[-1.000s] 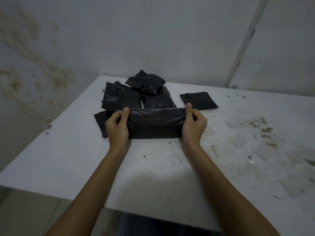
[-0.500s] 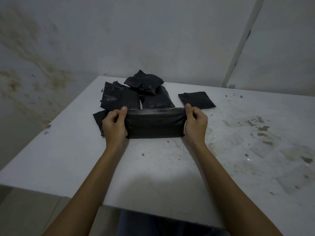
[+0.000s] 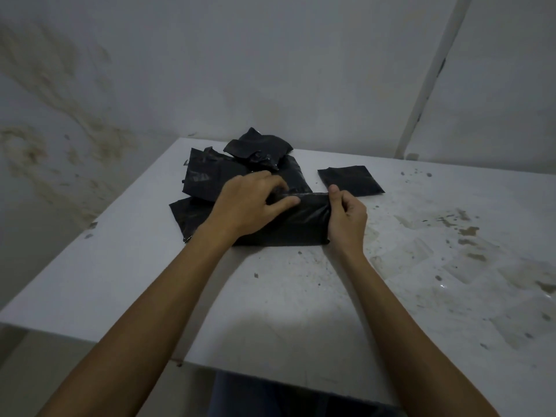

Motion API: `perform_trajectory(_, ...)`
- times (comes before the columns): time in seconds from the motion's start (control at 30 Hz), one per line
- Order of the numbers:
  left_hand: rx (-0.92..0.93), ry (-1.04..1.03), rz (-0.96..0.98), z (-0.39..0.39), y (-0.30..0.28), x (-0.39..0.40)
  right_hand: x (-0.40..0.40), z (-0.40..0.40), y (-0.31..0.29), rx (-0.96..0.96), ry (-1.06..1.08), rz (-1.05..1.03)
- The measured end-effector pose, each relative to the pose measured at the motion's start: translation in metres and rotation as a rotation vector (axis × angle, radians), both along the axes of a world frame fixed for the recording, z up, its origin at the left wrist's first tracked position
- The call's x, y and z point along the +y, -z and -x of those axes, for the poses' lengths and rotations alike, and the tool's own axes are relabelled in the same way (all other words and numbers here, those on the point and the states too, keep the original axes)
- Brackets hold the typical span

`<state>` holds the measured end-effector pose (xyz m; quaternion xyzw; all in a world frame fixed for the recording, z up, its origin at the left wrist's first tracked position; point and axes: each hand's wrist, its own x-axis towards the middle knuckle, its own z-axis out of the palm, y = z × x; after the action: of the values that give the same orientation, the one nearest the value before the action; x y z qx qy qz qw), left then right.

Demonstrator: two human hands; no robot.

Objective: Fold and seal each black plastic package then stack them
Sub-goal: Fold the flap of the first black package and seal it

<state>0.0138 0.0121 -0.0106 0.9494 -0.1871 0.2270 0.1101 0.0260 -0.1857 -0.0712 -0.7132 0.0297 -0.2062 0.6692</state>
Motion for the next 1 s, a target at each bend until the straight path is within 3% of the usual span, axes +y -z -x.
perform_trajectory(0.27, 0.044, 0.122, -0.045, -0.013, 0.012, 0.002, -0.009, 0.002, -0.011, -0.045, -0.034, 0.176)
perform_trajectory(0.4, 0.077, 0.173, -0.017, -0.012, 0.012, 0.003, -0.013, 0.005, -0.04, -0.215, -0.226, 0.577)
perform_trajectory(0.53, 0.095, 0.18, 0.009, -0.012, 0.01, 0.002, -0.012, 0.005, -0.08, -0.07, -0.501, 1.082)
perform_trajectory(0.67, 0.124, 0.201, 0.024, -0.015, 0.011, 0.006, -0.012, -0.004, -0.092, 0.123, -0.61, 1.128)
perform_trajectory(1.0, 0.173, 0.19, 0.06, -0.012, 0.006, 0.033, -0.02, -0.007, -0.087, 0.159, -0.661, 1.071)
